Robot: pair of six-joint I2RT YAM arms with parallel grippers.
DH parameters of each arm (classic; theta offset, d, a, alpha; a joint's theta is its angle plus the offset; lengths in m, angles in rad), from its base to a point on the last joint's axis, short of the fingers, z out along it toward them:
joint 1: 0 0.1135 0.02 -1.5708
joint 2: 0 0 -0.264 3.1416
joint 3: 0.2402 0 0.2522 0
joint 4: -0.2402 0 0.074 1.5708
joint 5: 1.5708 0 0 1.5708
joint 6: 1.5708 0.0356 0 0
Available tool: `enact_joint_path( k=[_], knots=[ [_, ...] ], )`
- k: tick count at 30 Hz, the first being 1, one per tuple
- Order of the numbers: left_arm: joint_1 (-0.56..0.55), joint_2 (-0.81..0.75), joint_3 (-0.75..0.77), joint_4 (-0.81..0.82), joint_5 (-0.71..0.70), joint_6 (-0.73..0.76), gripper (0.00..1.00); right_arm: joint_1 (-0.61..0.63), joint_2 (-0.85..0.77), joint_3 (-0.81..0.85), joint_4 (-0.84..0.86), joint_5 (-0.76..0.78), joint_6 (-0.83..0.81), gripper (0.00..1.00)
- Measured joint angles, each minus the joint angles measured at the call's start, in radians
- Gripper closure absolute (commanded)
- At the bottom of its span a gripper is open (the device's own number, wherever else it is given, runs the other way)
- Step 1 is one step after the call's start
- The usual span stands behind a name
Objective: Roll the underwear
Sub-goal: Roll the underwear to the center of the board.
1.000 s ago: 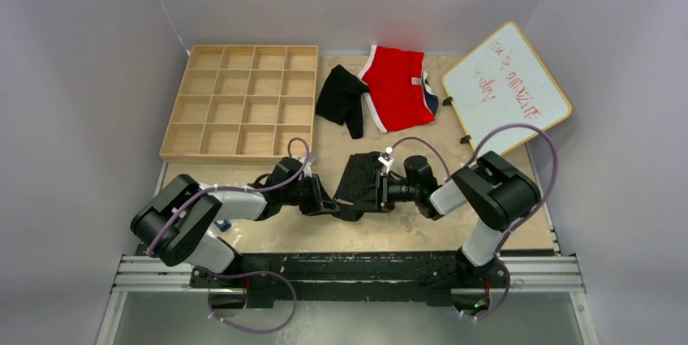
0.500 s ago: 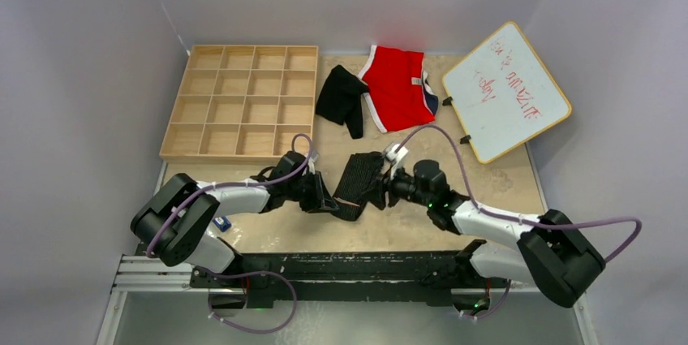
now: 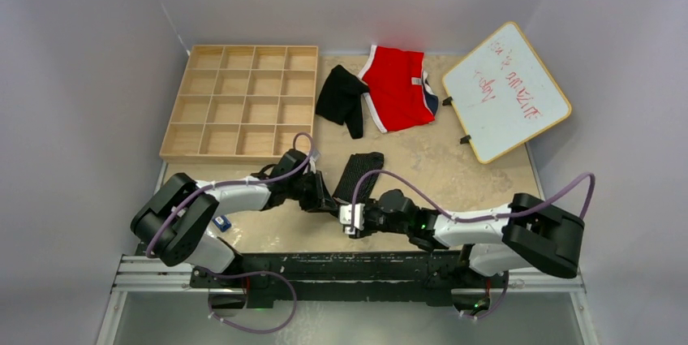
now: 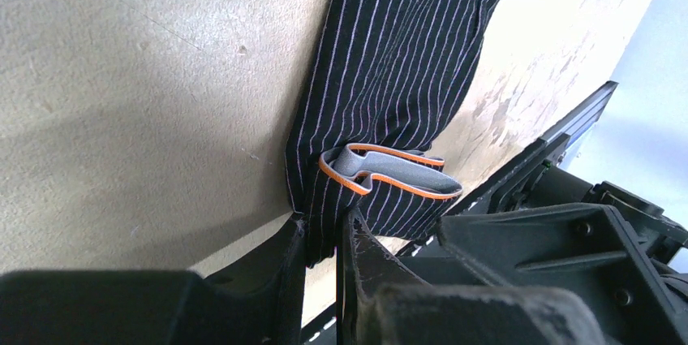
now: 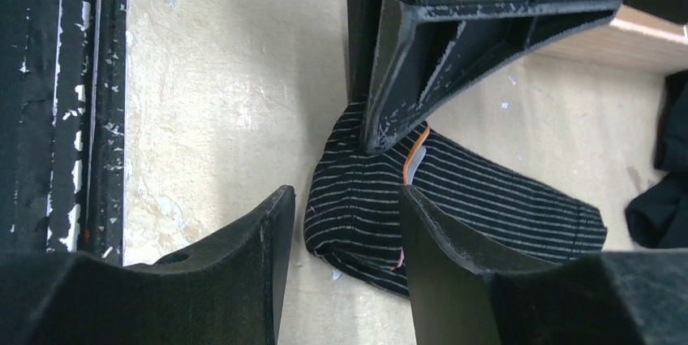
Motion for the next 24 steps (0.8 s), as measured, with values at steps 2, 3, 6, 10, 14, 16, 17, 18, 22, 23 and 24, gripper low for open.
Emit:
enact_joint_path(
  k=[2,3,6,10,14,16,17,18,22,23,24],
  knots=[
    [0.000,0.000,0.005,-0.008,0.000,0.006,0.91,0.012,0.021,0.005,0.017,0.008,-0.023,0.49],
    [0.000,0.001,0.010,-0.016,-0.001,0.010,0.91,0.019,0.037,0.010,0.024,0.017,-0.033,0.49],
    [0.000,0.002,0.018,-0.029,-0.001,0.015,0.91,0.031,0.092,0.031,0.040,0.062,-0.059,0.51],
    [0.000,0.002,0.019,-0.031,-0.001,0.017,0.91,0.043,0.132,0.037,0.034,0.132,-0.078,0.53],
    [0.000,0.002,0.024,-0.038,-0.001,0.018,0.84,0.060,0.137,0.039,0.029,0.172,-0.077,0.54],
    [0.000,0.002,0.027,-0.042,-0.002,0.023,0.76,0.065,0.148,0.049,0.023,0.191,-0.069,0.57],
    [0.000,0.002,0.032,-0.051,-0.005,0.025,0.71,0.068,0.159,0.060,0.015,0.203,-0.061,0.61],
    [0.000,0.002,0.034,-0.060,-0.008,0.032,0.64,0.070,0.174,0.075,0.005,0.216,-0.053,0.64],
    [0.002,-0.008,0.043,-0.102,-0.020,0.046,0.49,0.081,0.220,0.122,-0.015,0.278,-0.026,0.81],
    [0.004,-0.019,0.043,-0.106,-0.021,0.043,0.47,0.082,0.234,0.138,-0.017,0.297,-0.013,0.81],
    [0.006,-0.031,0.043,-0.113,-0.020,0.044,0.46,0.083,0.243,0.150,-0.019,0.309,-0.006,0.82]
  ],
)
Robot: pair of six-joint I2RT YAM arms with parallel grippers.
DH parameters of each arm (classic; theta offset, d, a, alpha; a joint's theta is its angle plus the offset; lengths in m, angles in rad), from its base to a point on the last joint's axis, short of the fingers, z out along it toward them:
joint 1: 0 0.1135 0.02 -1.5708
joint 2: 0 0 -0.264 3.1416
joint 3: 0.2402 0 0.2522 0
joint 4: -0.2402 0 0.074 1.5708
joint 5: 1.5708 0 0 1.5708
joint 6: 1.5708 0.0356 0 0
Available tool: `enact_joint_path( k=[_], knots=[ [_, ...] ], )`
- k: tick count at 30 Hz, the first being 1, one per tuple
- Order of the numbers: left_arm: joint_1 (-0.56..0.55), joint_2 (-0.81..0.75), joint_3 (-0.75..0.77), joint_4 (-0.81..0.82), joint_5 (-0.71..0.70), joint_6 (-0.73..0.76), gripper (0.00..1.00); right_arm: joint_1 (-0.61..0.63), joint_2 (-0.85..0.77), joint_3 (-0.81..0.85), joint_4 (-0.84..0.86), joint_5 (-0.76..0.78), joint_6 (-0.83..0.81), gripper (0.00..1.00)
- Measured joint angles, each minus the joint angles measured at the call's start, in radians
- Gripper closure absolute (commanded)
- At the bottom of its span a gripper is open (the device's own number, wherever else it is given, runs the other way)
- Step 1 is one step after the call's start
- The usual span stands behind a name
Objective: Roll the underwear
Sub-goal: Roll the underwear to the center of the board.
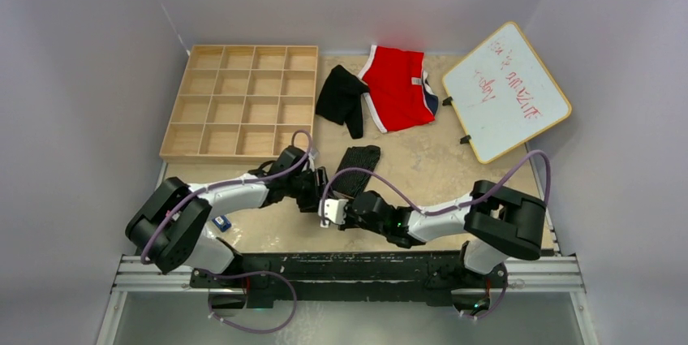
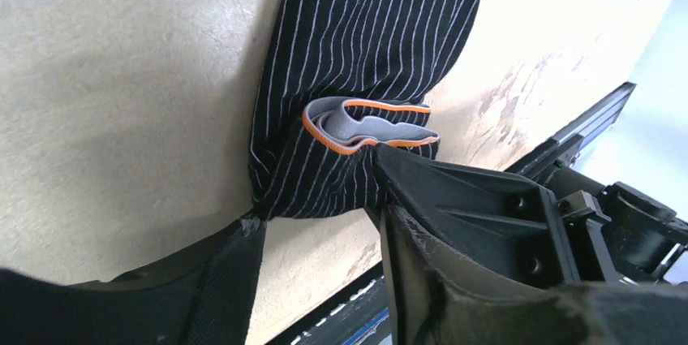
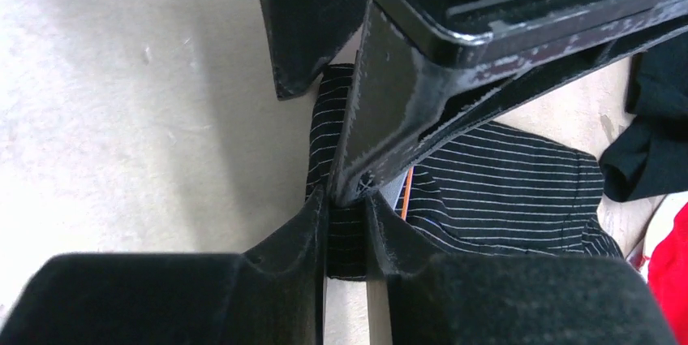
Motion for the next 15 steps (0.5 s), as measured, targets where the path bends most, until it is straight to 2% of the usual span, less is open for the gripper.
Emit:
enact_joint_path(
  k=[8,15],
  knots=[
    [0.084,-0.091,-0.075,0.012,0.007,-0.015,0.37,-0.009,0.020,0.011,0.022,-0.005,0.084,0.85],
    [0.118,-0.120,-0.139,0.126,0.030,-0.040,0.36,-0.087,0.021,-0.035,0.131,-0.146,0.207,0.83]
  ],
)
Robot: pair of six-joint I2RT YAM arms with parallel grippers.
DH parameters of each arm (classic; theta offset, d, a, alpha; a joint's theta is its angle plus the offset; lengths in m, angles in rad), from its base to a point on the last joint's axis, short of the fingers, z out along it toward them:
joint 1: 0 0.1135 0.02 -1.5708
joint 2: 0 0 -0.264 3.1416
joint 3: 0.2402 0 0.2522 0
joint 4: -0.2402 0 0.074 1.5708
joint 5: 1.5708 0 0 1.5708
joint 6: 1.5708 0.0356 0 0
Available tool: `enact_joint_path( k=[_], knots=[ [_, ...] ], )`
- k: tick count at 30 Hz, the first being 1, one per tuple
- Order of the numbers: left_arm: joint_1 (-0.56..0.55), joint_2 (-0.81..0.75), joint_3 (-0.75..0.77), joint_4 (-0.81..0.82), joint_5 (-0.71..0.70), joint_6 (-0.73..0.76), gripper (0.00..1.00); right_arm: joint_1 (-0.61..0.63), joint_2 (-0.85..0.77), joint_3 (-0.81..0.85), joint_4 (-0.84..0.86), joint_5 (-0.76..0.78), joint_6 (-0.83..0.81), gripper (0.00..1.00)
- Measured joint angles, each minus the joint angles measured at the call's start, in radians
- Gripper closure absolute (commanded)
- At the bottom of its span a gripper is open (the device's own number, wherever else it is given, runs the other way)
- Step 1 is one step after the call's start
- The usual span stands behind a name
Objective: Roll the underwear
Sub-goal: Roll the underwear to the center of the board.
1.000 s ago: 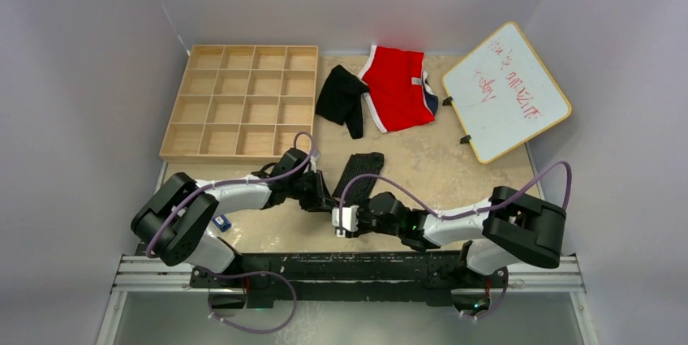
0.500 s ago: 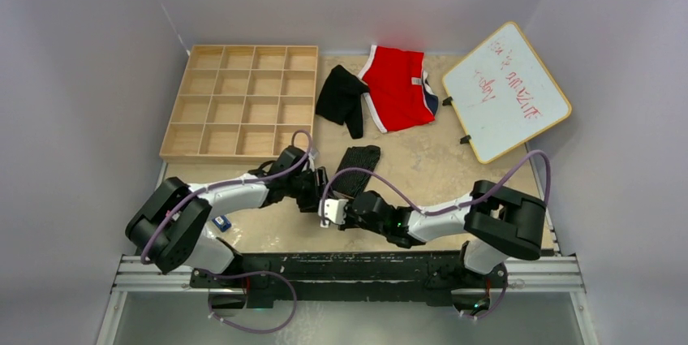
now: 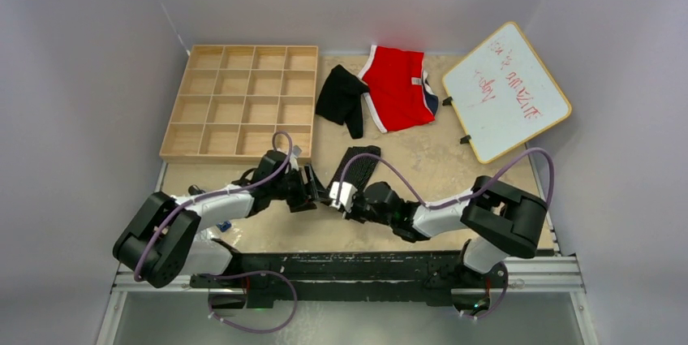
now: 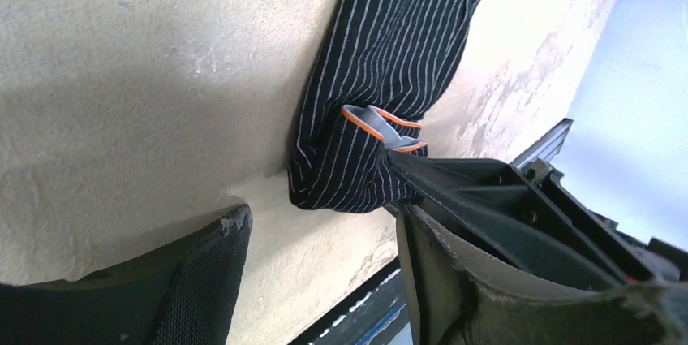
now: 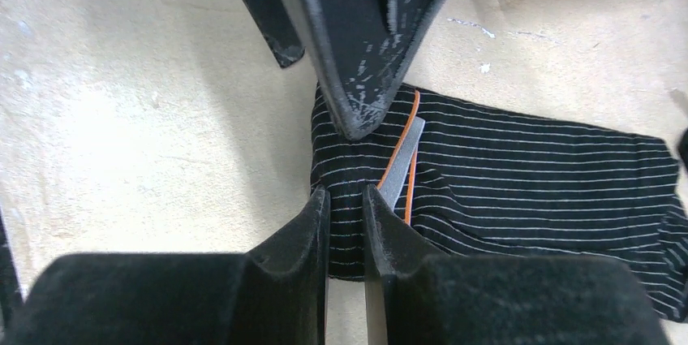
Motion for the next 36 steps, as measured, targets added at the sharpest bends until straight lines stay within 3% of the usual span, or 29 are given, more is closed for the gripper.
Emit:
enact_joint_path(
  k=[13,19,22,29,36],
  knots=[
    [0.001,0.035,-0.124,0.331,0.011,-0.082,0.37,-0.168,0.051,-0.047,0.178,-0.332,0.212,0.84],
    [-0.001,0.042,-0.128,0.346,-0.057,-0.113,0.57,-0.203,0.082,-0.100,0.310,-0.425,0.299,0.83],
    [-0.009,0.041,-0.128,0.322,-0.093,-0.126,0.60,-0.204,0.097,-0.124,0.369,-0.446,0.328,0.83],
    [-0.055,0.005,-0.131,0.307,-0.129,-0.151,0.39,-0.204,0.122,-0.131,0.420,-0.455,0.358,0.84],
    [-0.068,-0.101,-0.210,0.291,-0.127,-0.233,0.37,-0.204,0.127,-0.131,0.426,-0.454,0.365,0.84]
  ],
)
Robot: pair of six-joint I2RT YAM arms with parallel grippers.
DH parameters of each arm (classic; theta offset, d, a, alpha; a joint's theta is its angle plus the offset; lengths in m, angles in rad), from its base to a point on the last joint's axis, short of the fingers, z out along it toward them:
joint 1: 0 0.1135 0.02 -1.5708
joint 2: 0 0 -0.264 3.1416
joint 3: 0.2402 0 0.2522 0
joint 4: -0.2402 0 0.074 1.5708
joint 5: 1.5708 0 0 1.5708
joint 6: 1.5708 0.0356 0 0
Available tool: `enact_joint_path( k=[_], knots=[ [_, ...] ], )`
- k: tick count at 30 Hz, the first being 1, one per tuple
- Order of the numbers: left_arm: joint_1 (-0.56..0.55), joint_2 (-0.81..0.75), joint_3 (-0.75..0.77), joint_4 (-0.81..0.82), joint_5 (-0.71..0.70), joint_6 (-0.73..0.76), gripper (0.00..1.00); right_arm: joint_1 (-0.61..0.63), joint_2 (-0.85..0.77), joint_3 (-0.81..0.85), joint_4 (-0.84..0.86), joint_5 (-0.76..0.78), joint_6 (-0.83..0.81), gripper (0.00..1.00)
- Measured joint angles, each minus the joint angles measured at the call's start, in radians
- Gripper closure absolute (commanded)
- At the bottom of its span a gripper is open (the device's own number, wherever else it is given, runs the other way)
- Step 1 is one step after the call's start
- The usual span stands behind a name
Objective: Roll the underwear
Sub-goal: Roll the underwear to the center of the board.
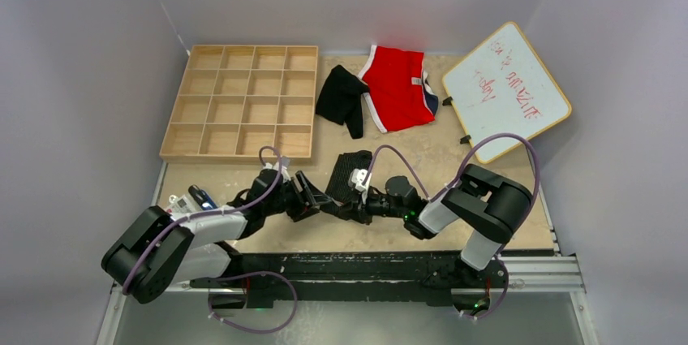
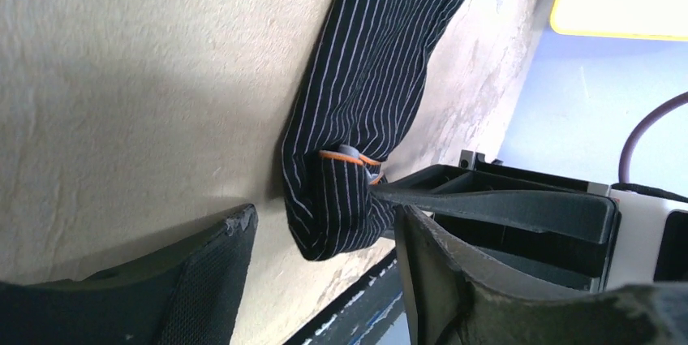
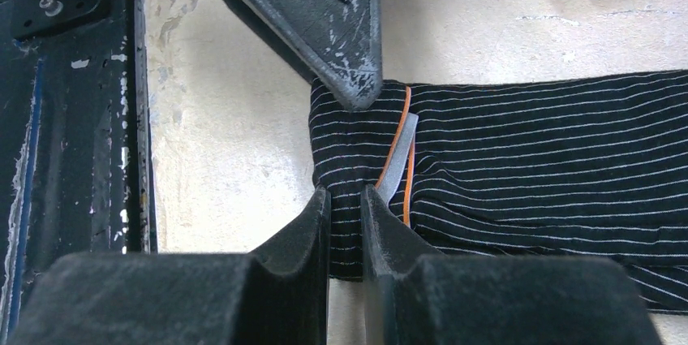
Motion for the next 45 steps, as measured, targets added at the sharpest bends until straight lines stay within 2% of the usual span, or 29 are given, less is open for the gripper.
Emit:
enact_joint_path(
  k=[3,6,8,12,16,18,20,21,22,23,27,30,33,38,45],
  knots=[
    [-0.004,0.008,-0.034,0.060,0.008,-0.056,0.38,0.000,0.009,0.001,0.013,-0.001,0.003,0.85],
    [-0.005,0.066,-0.049,0.152,0.027,-0.111,0.47,0.000,0.012,0.001,0.019,-0.001,0.006,0.84],
    [-0.005,0.117,-0.049,0.206,0.038,-0.140,0.56,0.000,0.013,0.001,0.020,-0.002,0.006,0.84],
    [-0.006,0.222,-0.052,0.303,0.057,-0.184,0.82,0.000,0.013,0.001,0.021,-0.004,0.006,0.79],
    [-0.007,0.259,-0.055,0.342,0.065,-0.200,1.00,0.001,0.012,0.004,0.012,-0.008,-0.005,0.62],
    [-0.007,0.252,-0.051,0.327,0.064,-0.198,1.00,0.005,0.005,0.010,-0.008,-0.006,-0.020,0.51],
    [-0.008,0.236,-0.032,0.281,0.060,-0.180,1.00,0.024,-0.029,0.016,-0.056,0.014,-0.057,0.48],
    [-0.009,0.224,-0.016,0.243,0.055,-0.171,1.00,0.040,-0.056,0.018,-0.093,0.037,-0.087,0.34],
    [-0.010,0.211,-0.003,0.206,0.051,-0.157,1.00,0.055,-0.086,0.018,-0.129,0.059,-0.119,0.25],
    [-0.011,0.199,0.005,0.177,0.046,-0.149,1.00,0.067,-0.113,0.018,-0.159,0.075,-0.142,0.23],
    [-0.013,0.137,0.032,0.045,0.021,-0.126,1.00,0.163,-0.245,0.032,-0.303,0.221,-0.322,0.22],
    [-0.013,0.109,0.057,-0.044,0.008,-0.121,1.00,0.269,-0.268,0.061,-0.356,0.342,-0.451,0.25],
    [-0.013,0.100,0.080,-0.104,0.005,-0.120,1.00,0.335,-0.242,0.077,-0.381,0.427,-0.542,0.30],
    [-0.013,0.098,0.106,-0.163,0.005,-0.121,1.00,0.372,-0.147,0.092,-0.386,0.545,-0.617,0.41],
    [-0.013,0.077,0.108,-0.203,0.007,-0.121,1.00,0.419,-0.039,0.119,-0.282,0.670,-0.681,0.57]
  ],
)
